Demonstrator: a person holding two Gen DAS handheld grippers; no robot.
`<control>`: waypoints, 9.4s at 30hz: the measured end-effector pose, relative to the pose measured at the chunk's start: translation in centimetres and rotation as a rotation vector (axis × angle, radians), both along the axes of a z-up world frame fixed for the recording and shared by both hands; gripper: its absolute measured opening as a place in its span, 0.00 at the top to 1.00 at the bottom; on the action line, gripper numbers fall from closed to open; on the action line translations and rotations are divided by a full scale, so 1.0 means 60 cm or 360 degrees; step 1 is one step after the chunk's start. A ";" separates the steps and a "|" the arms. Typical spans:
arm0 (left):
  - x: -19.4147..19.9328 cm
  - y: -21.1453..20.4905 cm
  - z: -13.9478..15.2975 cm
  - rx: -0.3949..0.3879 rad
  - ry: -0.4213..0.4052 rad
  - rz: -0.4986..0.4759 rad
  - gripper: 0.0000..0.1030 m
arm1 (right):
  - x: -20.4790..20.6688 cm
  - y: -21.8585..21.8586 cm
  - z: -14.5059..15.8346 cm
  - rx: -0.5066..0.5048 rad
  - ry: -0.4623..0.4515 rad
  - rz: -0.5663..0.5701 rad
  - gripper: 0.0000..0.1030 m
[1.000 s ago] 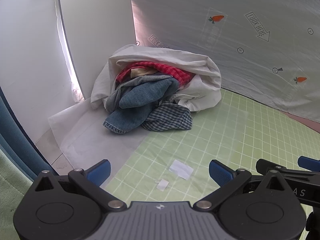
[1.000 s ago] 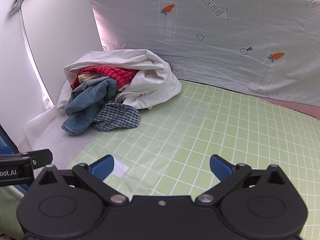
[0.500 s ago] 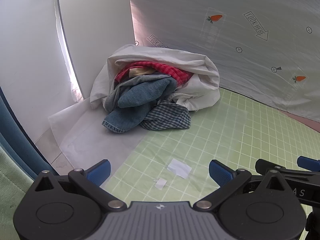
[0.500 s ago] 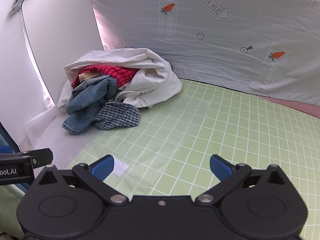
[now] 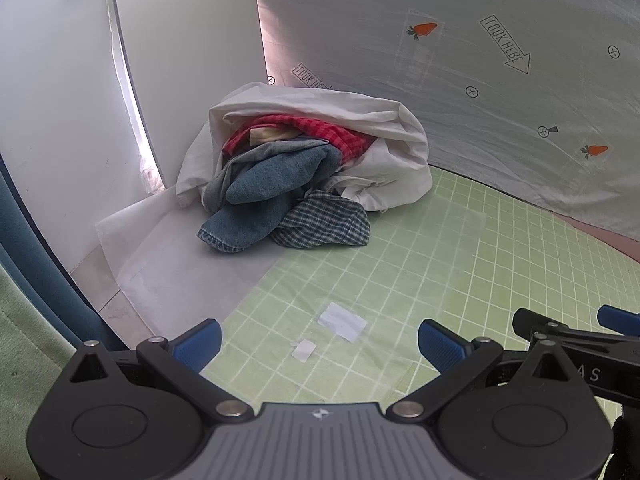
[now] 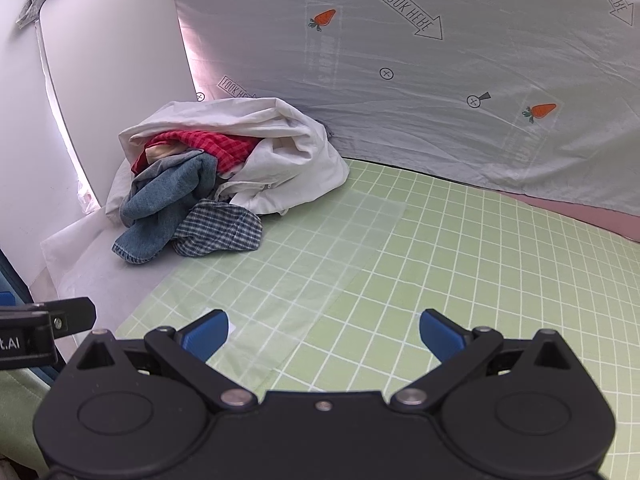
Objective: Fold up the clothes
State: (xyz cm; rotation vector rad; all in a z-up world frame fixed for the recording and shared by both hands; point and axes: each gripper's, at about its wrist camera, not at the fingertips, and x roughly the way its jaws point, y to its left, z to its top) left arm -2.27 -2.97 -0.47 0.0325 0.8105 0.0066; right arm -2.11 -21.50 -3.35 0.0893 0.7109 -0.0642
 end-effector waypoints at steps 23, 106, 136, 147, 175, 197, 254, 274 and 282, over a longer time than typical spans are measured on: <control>0.297 0.112 -0.016 0.0012 0.0137 0.0256 0.03 | 0.250 -0.014 -0.032 -0.0172 0.0060 0.0053 0.00; 0.755 0.328 -0.095 -0.1264 0.0107 0.0713 0.14 | 0.693 0.023 -0.154 -0.0444 0.0241 -0.0082 0.22; 0.776 0.263 -0.012 -0.0761 -0.0159 0.0472 0.83 | 0.660 0.015 -0.133 -0.0365 0.0059 -0.0048 0.84; 0.637 0.215 0.081 -0.0520 -0.0347 0.0304 0.88 | 0.593 -0.003 -0.070 -0.0405 -0.0092 -0.0189 0.87; 0.376 -0.056 0.194 -0.0517 -0.0542 -0.0237 0.90 | 0.237 -0.175 0.086 -0.0575 -0.0412 -0.0793 0.88; 0.036 -0.544 0.066 -0.0524 -0.0086 -0.0522 0.89 | -0.169 -0.596 0.104 -0.0602 -0.0389 -0.1088 0.87; 0.020 -0.375 -0.235 -0.0246 0.0684 -0.0364 0.42 | -0.441 -0.623 -0.078 -0.0342 0.0368 -0.1259 0.41; 0.188 -0.265 -0.188 -0.0023 0.0335 -0.0111 0.79 | -0.406 -0.564 -0.075 -0.0302 0.0440 -0.1393 0.41; 0.161 -0.290 -0.165 -0.0084 0.0342 -0.0110 0.62 | -0.465 -0.602 -0.049 -0.0208 0.0450 -0.1600 0.41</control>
